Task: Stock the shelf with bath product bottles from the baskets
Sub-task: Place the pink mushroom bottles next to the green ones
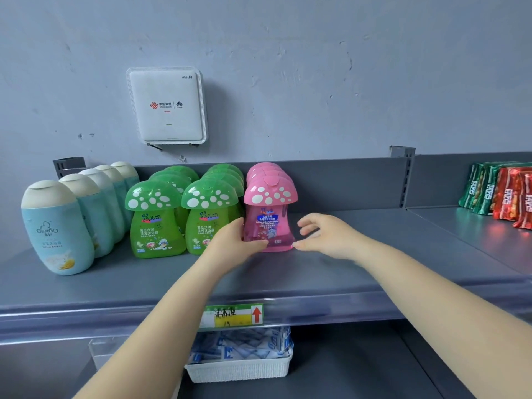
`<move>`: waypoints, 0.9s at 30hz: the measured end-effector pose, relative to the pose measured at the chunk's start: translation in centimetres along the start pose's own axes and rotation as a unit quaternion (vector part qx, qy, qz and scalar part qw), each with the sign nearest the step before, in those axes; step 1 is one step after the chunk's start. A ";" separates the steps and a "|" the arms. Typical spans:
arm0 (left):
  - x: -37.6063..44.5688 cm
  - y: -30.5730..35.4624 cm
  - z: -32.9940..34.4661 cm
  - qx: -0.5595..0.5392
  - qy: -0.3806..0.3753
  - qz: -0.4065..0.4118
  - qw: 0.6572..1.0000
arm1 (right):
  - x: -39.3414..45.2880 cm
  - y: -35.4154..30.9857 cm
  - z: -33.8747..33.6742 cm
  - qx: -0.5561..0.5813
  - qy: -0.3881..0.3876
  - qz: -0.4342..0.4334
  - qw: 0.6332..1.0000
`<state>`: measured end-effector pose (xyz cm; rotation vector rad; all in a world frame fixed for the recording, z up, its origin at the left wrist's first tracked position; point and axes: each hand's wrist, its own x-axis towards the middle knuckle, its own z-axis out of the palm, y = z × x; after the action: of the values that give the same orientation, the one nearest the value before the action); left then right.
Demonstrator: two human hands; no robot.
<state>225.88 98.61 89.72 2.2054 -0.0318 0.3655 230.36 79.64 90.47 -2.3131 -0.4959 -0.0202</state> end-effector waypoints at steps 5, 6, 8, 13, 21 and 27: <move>-3.2 0.8 1.0 0.031 0.086 0.040 0.995 | -4.8 1.1 -2.5 0.030 0.077 -0.032 0.996; -3.7 1.4 1.9 0.023 0.093 0.061 0.994 | -5.9 1.3 -2.8 0.019 0.106 -0.046 0.993; -4.6 3.1 4.8 0.030 0.074 0.124 0.989 | -8.6 2.4 -3.5 -0.047 0.160 -0.076 0.983; -6.6 8.3 13.2 0.124 0.027 0.276 0.953 | -15.5 6.4 -6.8 -0.321 0.208 -0.090 0.920; -11.6 15.8 26.2 0.262 -0.089 0.511 0.814 | -27.8 14.5 -11.6 -0.449 0.180 0.067 0.872; -18.1 19.9 35.5 0.250 -0.195 0.563 0.764 | -39.2 20.6 -13.8 -0.466 0.161 0.197 0.847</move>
<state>214.45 56.72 79.75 2.4955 -1.7205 0.5839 203.30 43.43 80.00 -3.2216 0.2578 -0.5534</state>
